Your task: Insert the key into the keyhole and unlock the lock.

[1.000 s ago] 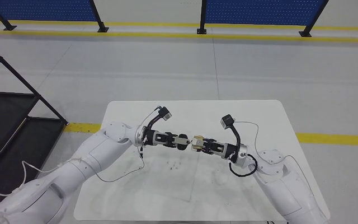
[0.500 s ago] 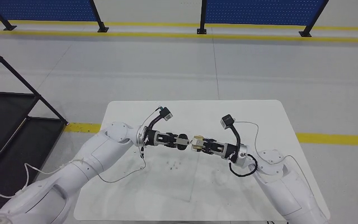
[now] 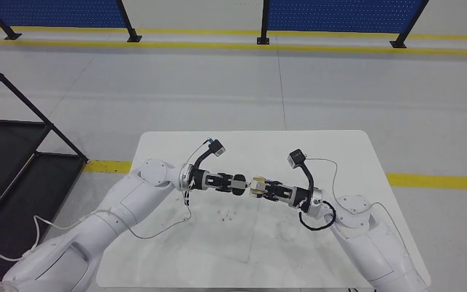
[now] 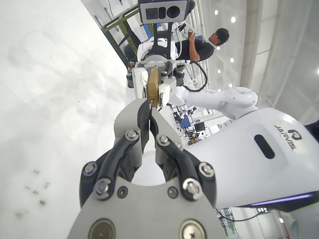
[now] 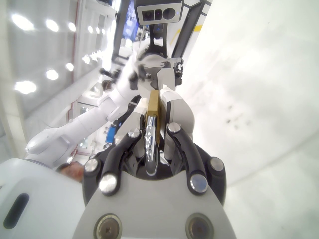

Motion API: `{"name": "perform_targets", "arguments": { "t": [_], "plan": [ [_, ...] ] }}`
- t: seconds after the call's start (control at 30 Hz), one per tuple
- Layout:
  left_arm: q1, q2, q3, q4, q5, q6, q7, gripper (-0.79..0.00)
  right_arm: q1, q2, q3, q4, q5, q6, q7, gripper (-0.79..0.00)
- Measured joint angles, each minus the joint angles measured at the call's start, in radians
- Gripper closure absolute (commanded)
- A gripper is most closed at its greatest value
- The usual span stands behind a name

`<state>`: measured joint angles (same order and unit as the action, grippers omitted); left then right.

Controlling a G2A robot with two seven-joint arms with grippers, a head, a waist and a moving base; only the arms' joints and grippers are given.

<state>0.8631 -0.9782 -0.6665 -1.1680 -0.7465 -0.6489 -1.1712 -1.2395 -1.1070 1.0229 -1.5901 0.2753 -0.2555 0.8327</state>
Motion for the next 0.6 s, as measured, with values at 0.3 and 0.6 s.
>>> {"name": "perform_targets", "arguments": {
  "t": [0.3,0.6],
  "plan": [
    [0.011,-0.010,-0.024,-0.008,0.005,0.012,-0.012,0.000,0.000,0.000,0.000,0.000,0.000,0.000,0.000,0.000],
    [0.021,-0.016,-0.048,-0.012,0.056,0.000,0.000,0.000,0.000,0.000,0.000,0.000,0.000,0.000,0.000,0.000]
  ]
}}
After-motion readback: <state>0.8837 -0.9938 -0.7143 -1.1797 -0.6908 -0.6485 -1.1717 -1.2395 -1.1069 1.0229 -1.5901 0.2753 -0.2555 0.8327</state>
